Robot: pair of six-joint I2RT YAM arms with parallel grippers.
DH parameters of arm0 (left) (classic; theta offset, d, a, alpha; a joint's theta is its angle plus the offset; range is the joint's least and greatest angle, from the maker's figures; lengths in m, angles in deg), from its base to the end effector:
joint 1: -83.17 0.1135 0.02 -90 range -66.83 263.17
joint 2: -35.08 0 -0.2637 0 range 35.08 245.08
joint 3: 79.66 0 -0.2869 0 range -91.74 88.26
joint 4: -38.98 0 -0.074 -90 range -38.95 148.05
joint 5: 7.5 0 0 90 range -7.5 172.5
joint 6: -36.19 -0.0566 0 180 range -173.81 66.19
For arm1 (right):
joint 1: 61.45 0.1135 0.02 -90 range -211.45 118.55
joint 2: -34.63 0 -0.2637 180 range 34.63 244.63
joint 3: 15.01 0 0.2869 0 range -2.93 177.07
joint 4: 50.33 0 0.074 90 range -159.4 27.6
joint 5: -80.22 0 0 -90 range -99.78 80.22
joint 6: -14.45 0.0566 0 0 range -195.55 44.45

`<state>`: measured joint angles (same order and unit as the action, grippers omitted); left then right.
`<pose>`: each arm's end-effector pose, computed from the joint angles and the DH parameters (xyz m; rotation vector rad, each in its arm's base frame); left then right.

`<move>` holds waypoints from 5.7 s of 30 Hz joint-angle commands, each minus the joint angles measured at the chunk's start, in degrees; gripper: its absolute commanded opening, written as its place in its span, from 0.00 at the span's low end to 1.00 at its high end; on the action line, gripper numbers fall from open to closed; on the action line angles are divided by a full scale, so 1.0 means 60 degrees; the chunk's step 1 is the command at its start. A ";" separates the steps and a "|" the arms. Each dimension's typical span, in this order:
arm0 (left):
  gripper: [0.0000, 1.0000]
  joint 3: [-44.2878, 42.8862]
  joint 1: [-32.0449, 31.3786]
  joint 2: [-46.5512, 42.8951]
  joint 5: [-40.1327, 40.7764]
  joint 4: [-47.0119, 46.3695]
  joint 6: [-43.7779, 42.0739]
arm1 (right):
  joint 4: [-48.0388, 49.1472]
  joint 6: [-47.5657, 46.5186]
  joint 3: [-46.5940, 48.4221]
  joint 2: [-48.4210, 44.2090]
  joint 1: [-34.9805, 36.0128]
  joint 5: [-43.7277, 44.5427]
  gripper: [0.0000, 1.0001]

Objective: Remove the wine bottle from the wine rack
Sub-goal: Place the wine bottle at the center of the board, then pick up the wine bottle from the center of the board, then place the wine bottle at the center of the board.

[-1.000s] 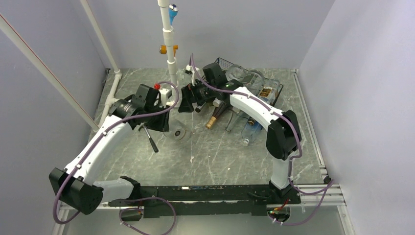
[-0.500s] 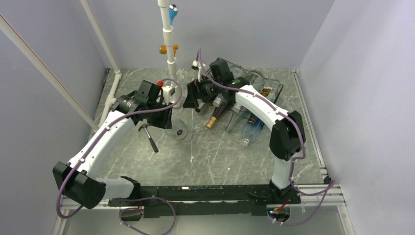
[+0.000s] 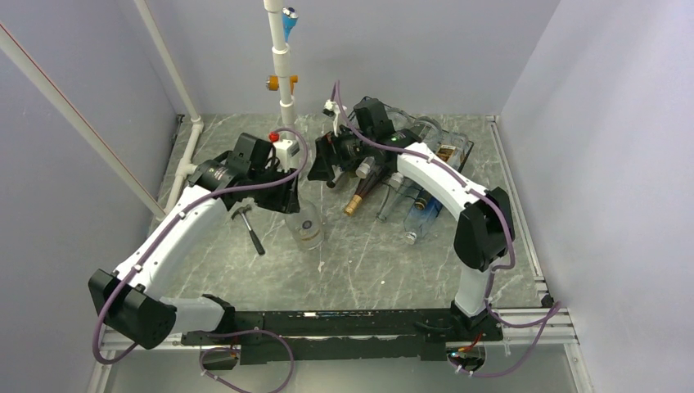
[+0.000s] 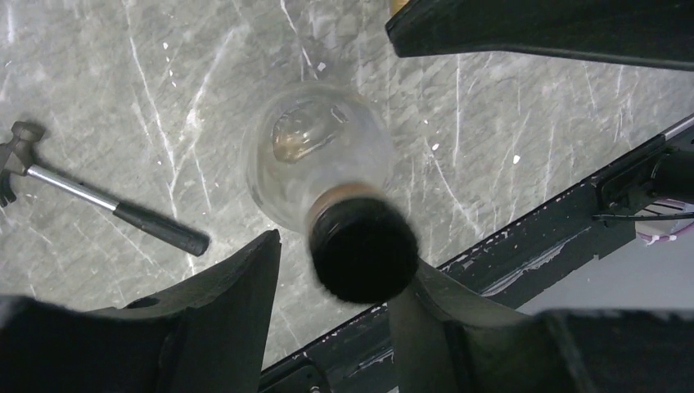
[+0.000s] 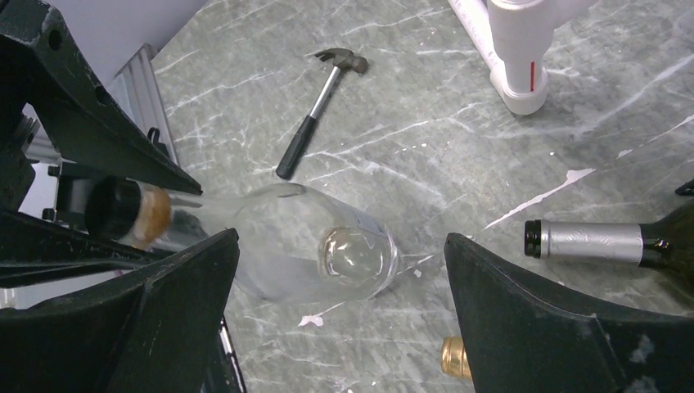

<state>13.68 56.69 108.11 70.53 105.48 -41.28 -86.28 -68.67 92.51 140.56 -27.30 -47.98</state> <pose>0.2632 -0.1442 0.3302 0.3983 2.5169 -0.5372 0.3751 0.2967 0.3082 -0.9116 2.0485 1.1232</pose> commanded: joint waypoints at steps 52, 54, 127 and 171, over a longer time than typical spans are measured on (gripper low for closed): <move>0.99 0.8686 -0.0270 -0.5123 -0.1478 -1.4313 -0.0644 | -0.0718 -0.4924 -0.5122 -0.7210 -0.5057 -0.4583 1.00; 1.00 0.9000 -0.0313 -0.4912 -0.1354 -1.5093 -0.0835 | -0.0451 -0.4751 -0.5290 -0.7261 -0.5281 -0.4748 1.00; 0.00 0.5004 0.5959 -0.1737 0.0671 -1.5806 -0.1776 | 0.0527 -0.4410 -0.6385 -0.7487 -0.5941 -0.5632 1.00; 0.99 0.4969 0.7255 -0.2140 0.1678 -1.3108 -0.0512 | 0.0302 -0.4698 -0.6391 -0.7584 -0.5940 -0.5692 1.00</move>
<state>46.59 99.97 100.70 81.02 14.82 -49.69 -86.32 -96.11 53.93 97.35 -62.77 -79.43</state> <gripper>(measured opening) 0.994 0.994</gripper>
